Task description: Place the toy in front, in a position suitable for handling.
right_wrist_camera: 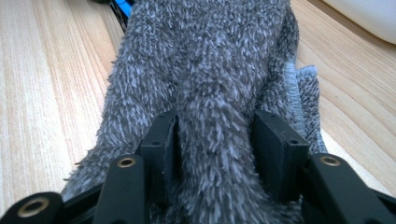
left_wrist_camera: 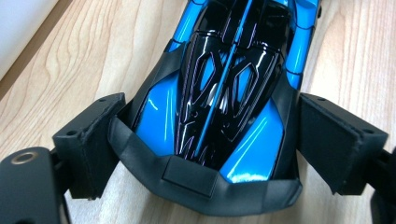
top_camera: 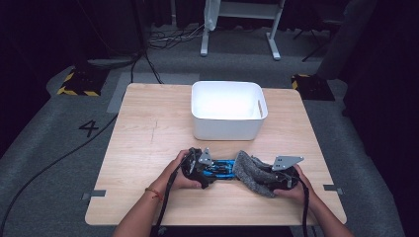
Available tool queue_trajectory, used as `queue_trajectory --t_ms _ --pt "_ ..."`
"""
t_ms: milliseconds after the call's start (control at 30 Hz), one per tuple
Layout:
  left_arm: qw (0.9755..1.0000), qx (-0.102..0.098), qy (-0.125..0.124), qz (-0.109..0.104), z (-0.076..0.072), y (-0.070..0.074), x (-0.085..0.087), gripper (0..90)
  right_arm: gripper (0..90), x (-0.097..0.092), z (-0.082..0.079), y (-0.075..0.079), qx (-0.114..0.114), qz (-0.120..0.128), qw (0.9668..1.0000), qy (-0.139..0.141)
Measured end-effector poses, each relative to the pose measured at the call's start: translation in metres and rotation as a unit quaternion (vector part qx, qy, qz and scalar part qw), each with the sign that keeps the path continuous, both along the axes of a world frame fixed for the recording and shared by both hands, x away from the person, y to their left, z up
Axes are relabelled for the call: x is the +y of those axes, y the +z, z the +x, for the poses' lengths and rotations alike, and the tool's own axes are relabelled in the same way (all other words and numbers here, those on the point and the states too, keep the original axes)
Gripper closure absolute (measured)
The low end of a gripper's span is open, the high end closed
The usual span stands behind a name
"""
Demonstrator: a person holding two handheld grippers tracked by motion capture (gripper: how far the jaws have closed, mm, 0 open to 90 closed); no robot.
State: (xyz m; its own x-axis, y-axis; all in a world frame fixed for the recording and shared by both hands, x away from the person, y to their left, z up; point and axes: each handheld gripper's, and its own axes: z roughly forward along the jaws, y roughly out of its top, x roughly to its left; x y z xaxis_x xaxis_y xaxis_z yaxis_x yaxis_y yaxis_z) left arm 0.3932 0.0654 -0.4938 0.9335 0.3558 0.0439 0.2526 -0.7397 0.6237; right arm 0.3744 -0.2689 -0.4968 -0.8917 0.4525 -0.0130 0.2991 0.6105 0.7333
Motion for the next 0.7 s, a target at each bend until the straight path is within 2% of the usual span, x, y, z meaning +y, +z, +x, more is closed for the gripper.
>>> queue_trajectory --t_ms 333,467,567,700 --pt "1.0000 0.001 -0.003 0.005 -0.012 0.002 0.010 19.4 50.0 0.001 -0.001 0.001 -0.007 -0.006 0.9999 -0.005" --pt "0.9999 -0.003 0.011 0.010 -0.022 0.004 0.013 22.1 50.1 0.001 -0.002 0.002 -0.007 -0.010 0.9999 -0.010" --pt "0.9997 0.001 0.024 0.009 -0.028 0.004 0.014 22.5 51.2 0.001 -0.002 0.002 -0.008 -0.011 0.9999 -0.009" --pt "0.9988 0.010 0.048 -0.001 -0.033 0.003 0.013 22.0 55.9 0.002 -0.003 0.002 -0.004 -0.009 0.9999 -0.003"
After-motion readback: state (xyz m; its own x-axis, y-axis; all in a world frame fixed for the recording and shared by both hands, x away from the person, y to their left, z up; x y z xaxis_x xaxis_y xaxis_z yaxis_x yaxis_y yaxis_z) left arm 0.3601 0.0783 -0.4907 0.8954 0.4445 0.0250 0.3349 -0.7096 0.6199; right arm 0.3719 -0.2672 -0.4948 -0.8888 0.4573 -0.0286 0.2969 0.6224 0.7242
